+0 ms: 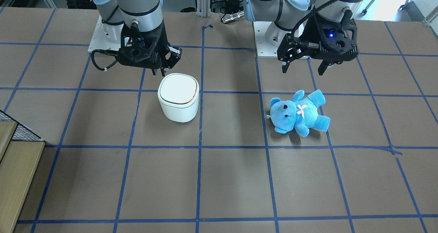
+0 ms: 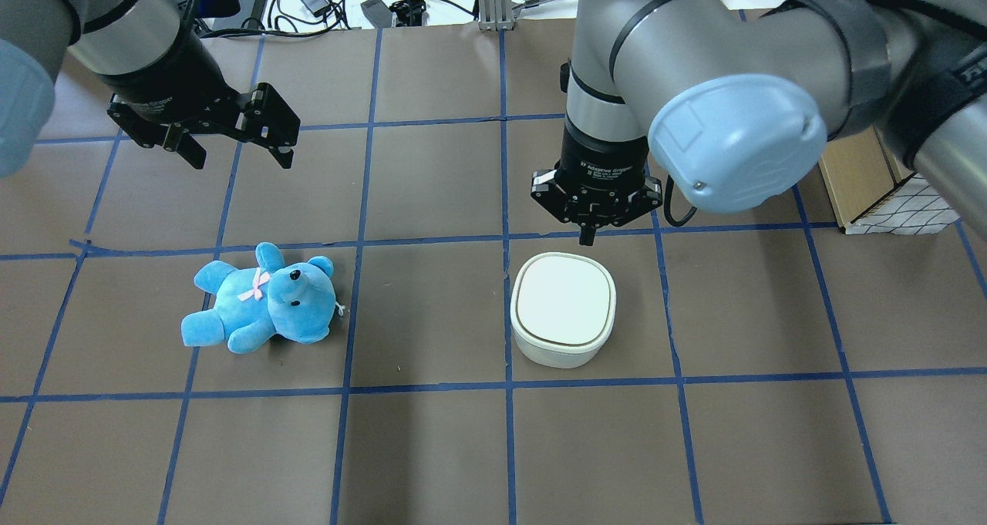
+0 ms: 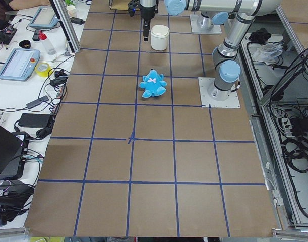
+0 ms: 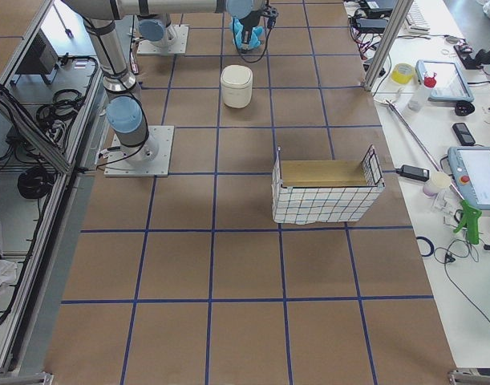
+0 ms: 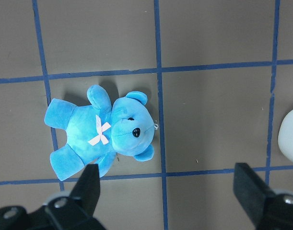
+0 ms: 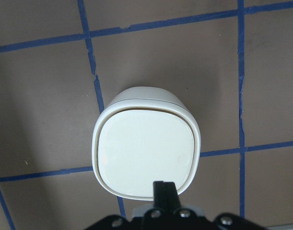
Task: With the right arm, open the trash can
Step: 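Move the right gripper over the white trash can lid, then lower the right gripper and press down on the trash can lid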
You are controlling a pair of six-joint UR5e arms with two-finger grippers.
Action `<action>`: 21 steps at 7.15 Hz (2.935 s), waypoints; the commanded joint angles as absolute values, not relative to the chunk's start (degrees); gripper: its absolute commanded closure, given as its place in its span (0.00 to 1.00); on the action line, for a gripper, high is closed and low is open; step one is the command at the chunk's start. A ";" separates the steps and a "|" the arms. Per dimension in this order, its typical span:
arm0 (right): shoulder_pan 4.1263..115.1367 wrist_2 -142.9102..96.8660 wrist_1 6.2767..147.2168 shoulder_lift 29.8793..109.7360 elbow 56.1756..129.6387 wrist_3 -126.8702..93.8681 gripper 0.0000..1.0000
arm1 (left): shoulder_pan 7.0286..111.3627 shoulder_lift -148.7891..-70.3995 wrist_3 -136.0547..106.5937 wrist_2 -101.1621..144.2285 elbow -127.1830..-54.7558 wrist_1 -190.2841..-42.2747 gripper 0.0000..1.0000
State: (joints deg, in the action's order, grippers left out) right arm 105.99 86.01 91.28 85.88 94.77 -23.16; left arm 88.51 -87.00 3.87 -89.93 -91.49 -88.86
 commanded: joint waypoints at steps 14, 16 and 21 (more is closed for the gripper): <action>105.56 85.43 100.73 83.14 105.82 -21.80 1.00 | 88.51 -87.01 3.87 -90.00 -91.49 -88.86 0.00; 105.38 85.34 100.55 82.97 105.91 -20.75 1.00 | 88.51 -87.01 3.87 -90.00 -91.49 -88.86 0.00; 105.29 85.08 101.42 82.00 106.96 -18.72 1.00 | 88.51 -87.01 3.87 -90.00 -91.49 -88.86 0.00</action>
State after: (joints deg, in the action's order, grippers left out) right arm 105.32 85.17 101.17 82.33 106.57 -18.79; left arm 88.50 -87.01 3.87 -90.00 -91.49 -88.86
